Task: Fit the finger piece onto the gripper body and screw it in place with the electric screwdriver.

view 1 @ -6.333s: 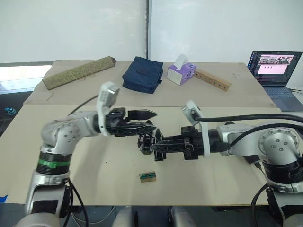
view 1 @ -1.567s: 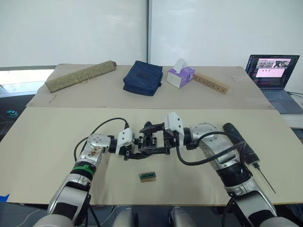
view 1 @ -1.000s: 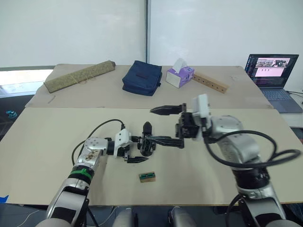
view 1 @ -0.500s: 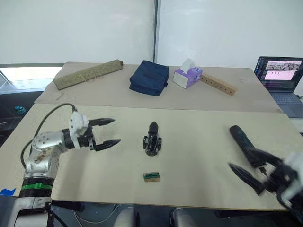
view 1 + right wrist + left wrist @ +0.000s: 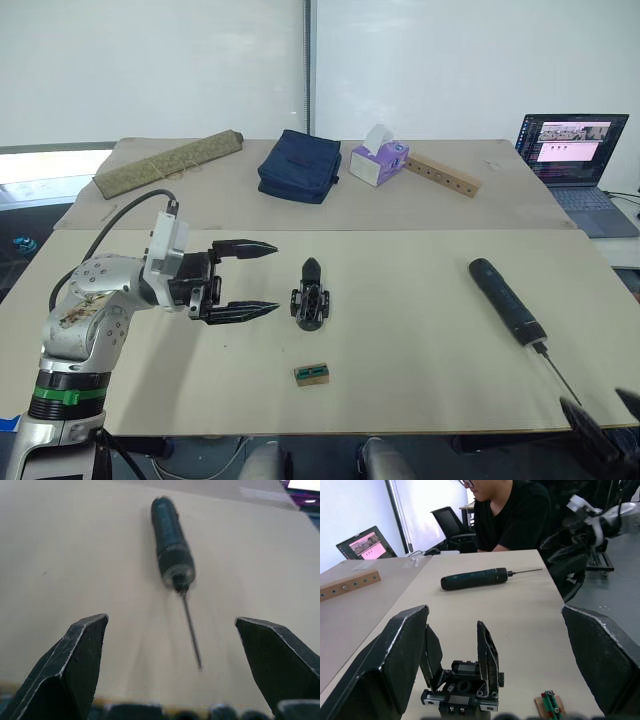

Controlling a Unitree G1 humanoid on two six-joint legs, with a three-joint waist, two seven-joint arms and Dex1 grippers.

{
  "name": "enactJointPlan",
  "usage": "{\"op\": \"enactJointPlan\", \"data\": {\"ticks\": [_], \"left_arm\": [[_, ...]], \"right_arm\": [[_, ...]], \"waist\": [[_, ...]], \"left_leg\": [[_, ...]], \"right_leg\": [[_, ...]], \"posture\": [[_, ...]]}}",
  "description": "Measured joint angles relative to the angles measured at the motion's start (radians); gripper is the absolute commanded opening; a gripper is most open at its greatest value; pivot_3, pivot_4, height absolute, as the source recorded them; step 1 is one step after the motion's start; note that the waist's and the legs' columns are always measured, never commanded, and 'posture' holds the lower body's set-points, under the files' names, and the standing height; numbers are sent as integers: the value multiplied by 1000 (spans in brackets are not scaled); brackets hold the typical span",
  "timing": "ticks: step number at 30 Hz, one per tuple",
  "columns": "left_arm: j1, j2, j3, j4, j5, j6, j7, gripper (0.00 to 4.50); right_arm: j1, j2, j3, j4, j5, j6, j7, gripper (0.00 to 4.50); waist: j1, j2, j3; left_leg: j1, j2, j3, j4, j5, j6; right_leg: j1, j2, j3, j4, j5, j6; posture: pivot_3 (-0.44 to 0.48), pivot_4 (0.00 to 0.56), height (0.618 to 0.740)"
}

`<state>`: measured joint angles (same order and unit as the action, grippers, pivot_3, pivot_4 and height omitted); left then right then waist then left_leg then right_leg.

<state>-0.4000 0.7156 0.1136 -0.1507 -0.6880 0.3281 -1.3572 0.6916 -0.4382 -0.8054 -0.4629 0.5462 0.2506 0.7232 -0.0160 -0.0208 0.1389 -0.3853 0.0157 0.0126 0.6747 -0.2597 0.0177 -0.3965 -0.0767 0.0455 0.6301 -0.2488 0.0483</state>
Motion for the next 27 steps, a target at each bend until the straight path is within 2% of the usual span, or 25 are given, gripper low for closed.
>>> {"op": "enactJointPlan", "data": {"ticks": [4, 6, 10, 13, 17, 21, 25, 27], "left_arm": [[-39, -9, -30, -11, 4, 10, 15, 4489], [-49, -8, -39, -13, 6, 11, 15, 4489], [-49, -4, -60, -18, 20, 28, 31, 4489], [-25, 16, -65, -31, 23, 44, 31, 4489], [4, 37, -58, -46, 19, 47, 18, 4489], [15, 39, -54, -58, 18, 47, 12, 4489], [24, 39, -52, -75, 18, 47, 13, 4500], [29, 39, -51, -81, 18, 47, 14, 4500]], "right_arm": [[-168, -252, 46, 52, 27, 250, -66, 4500], [-253, -325, 71, 93, 28, 318, -76, 4500], [-450, -500, 240, 289, -13, 409, -25, 4500], [-553, -554, 352, 415, -71, 407, 16, 4500], [-672, -567, 488, 576, -139, 387, 84, 4500], [-740, -568, 563, 673, -170, 356, 169, 4500], [-828, -570, 616, 744, -200, 309, 228, 3394], [-867, -566, 634, 773, -219, 282, 237, 2611]], "waist": [[1, -2, 1], [4, -1, 1], [5, -2, 2], [6, -2, 2], [4, -2, 2], [5, -2, 3], [0, -1, 3], [-1, -1, 3]], "left_leg": [[-1, -2, 0, 0, 0, 0], [-1, -3, 0, 0, 0, 1], [-2, -3, 0, 1, 0, 1], [-3, -3, 0, 1, 0, 1], [-3, -3, 0, 2, 0, 1], [-3, -3, 0, 2, -1, 1], [-3, -2, -1, 2, -1, 1], [-2, -2, -1, 2, -1, 1]], "right_leg": [[0, 1, 0, -1, 1, 0], [1, 3, -1, -1, 0, 1], [0, 3, -2, -1, 0, 1], [0, 4, -2, -2, 0, 1], [0, 3, -1, -2, 1, 2], [0, 2, -1, -2, 1, 3], [0, 3, 0, -2, 1, 3], [0, 3, 0, -1, 1, 3]], "posture": [[0, 150, 740], [0, 150, 740], [0, 150, 740], [0, 150, 740], [0, 150, 740], [0, 150, 740], [0, 150, 740], [0, 150, 740]]}}
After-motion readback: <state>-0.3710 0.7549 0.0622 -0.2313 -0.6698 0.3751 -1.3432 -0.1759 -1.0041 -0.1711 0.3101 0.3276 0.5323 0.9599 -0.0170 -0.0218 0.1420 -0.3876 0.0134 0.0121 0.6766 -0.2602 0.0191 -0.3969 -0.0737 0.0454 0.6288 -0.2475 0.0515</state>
